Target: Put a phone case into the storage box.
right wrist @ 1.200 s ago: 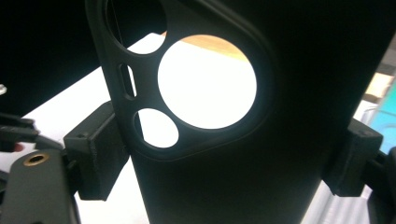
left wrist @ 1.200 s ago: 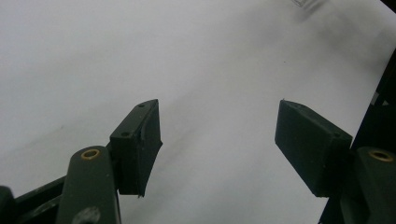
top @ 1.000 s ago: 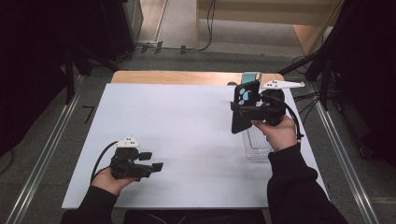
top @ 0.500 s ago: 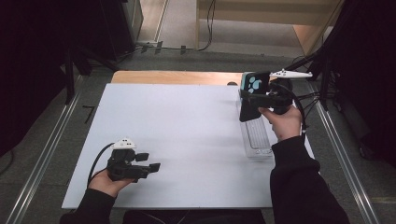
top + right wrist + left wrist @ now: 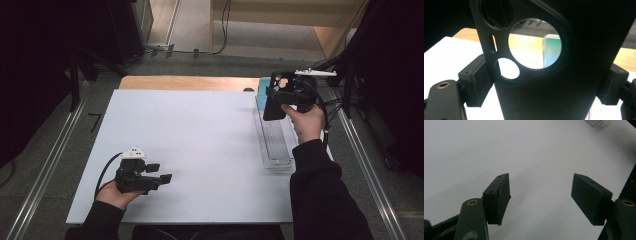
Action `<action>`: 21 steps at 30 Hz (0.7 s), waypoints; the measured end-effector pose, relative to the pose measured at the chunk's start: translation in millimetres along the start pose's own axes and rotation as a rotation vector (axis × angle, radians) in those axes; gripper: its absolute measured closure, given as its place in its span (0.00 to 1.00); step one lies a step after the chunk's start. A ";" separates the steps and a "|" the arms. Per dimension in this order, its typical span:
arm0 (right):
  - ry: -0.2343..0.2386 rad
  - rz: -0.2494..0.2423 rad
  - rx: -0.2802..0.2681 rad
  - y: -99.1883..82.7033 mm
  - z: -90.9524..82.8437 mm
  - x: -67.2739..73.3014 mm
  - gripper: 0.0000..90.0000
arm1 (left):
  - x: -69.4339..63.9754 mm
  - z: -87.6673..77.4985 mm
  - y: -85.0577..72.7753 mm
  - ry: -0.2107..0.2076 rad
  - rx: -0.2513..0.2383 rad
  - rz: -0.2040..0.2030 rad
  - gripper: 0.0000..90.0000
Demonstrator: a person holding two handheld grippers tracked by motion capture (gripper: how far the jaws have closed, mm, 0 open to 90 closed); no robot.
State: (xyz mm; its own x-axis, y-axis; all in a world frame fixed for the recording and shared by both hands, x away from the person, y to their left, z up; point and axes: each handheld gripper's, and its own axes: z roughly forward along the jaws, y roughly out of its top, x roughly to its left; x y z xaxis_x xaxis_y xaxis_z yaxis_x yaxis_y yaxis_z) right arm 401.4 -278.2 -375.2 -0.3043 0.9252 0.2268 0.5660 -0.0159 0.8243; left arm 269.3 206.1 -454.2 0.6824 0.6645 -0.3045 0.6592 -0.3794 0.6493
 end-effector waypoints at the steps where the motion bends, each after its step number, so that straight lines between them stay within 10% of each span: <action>1: -0.006 0.009 0.003 -0.4 3.2 -2.8 0.15 | 0.1 0.1 0.5 -0.001 -0.002 -0.004 0.35; 21: -0.089 0.030 0.084 -13.6 72.5 -25.4 0.15 | -2.6 9.6 1.3 -0.010 0.018 0.013 0.35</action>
State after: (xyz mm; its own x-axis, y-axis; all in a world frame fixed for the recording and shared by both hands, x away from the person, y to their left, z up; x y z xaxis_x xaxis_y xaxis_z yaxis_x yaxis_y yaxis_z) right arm 457.0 -274.0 -429.7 -0.2196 0.9547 0.2008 0.6373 -0.0155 0.7705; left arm 271.4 197.7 -459.3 0.6939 0.6530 -0.3035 0.6559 -0.3993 0.6406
